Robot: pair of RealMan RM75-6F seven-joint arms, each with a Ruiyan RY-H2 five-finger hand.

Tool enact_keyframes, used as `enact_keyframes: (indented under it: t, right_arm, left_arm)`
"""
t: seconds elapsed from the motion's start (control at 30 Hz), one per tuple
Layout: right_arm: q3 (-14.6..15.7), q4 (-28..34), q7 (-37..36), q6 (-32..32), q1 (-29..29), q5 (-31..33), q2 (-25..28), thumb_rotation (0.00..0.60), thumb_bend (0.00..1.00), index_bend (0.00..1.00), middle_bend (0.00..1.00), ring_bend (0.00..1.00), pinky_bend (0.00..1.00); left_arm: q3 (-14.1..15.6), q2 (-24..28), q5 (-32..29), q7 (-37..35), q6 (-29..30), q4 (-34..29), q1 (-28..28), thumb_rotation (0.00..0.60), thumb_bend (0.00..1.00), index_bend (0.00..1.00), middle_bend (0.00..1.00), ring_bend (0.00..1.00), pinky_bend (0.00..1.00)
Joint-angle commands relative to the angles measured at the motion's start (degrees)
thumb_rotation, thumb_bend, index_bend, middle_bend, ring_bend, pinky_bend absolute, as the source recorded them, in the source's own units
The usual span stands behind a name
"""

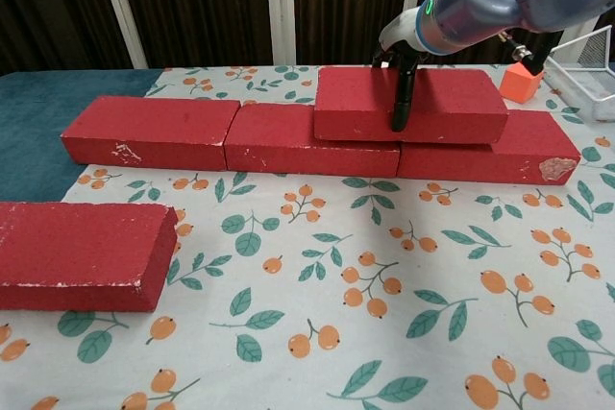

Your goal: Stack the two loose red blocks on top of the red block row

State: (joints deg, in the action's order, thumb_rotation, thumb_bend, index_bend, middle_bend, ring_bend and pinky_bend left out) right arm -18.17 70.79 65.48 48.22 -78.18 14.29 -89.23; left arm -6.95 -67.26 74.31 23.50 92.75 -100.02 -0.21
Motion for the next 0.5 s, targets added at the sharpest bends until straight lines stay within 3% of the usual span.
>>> enact_keyframes:
  t: [0.03,0.5]
  right_arm:
    - [-0.03,-0.72,-0.09,-0.31,-0.12,0.06,-0.45,0.600,0.05,0.42,0.26,0.06,0.00]
    - [-0.02,-2.82,0.26,-0.92,-0.85,0.18,-2.30,0.600,0.05,0.42,0.26,0.06,0.00]
  left_arm:
    - [-0.04,-0.07,-0.17,0.13,-0.15,0.06,-0.08,0.600,0.00,0.08,0.00,0.00,0.05]
    - [-0.18,-0.19,-0.81,0.69,-0.15,0.11,-0.16,0.600,0.00,0.08,0.00,0.00,0.05]
